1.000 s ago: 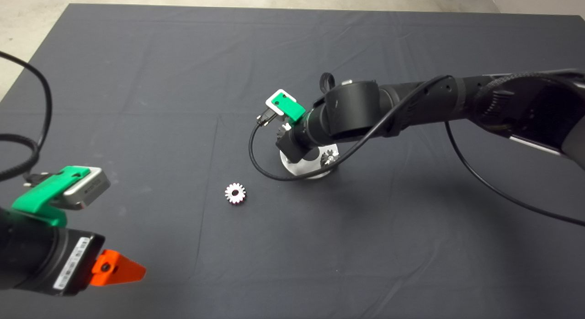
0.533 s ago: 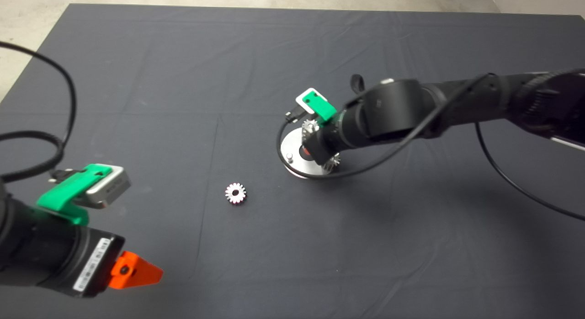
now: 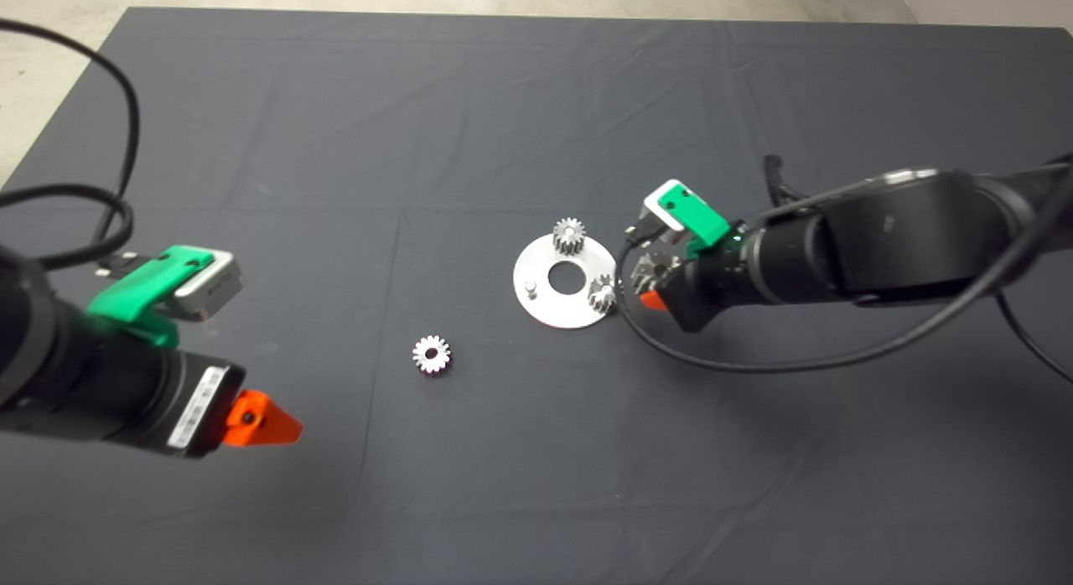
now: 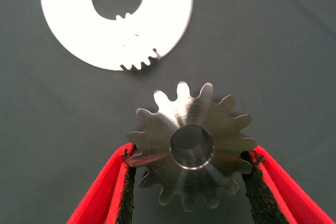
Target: Remove an incorrectly installed larger gear and replace it with the correct smaller gear
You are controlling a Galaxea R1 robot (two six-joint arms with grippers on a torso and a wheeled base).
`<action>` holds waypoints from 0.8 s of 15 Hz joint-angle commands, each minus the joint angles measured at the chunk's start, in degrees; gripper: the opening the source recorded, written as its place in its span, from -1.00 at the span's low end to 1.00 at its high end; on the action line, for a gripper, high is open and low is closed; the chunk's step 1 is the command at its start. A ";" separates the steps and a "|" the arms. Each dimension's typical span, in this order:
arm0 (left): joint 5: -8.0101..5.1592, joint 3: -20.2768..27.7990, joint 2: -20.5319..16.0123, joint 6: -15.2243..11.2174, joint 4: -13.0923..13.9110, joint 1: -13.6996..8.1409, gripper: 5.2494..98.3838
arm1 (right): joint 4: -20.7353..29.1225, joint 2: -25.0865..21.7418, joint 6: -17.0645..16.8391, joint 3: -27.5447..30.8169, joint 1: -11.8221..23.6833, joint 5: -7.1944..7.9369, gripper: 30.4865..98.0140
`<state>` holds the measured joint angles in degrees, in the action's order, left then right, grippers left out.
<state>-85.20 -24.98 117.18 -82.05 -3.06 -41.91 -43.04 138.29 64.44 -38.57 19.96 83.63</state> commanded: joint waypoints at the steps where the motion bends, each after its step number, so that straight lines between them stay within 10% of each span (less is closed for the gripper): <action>1: -0.58 -2.66 1.00 -0.13 -4.21 5.29 1.00 | -0.28 -4.96 0.45 4.72 0.91 -0.48 -0.53; 12: -0.05 -6.99 4.40 -0.39 -8.37 10.76 1.00 | -8.39 -9.15 -0.10 4.05 -13.06 -0.31 -0.53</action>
<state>-85.11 -30.47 120.86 -82.23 -8.90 -32.22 -47.80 129.55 64.39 -34.35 7.06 83.46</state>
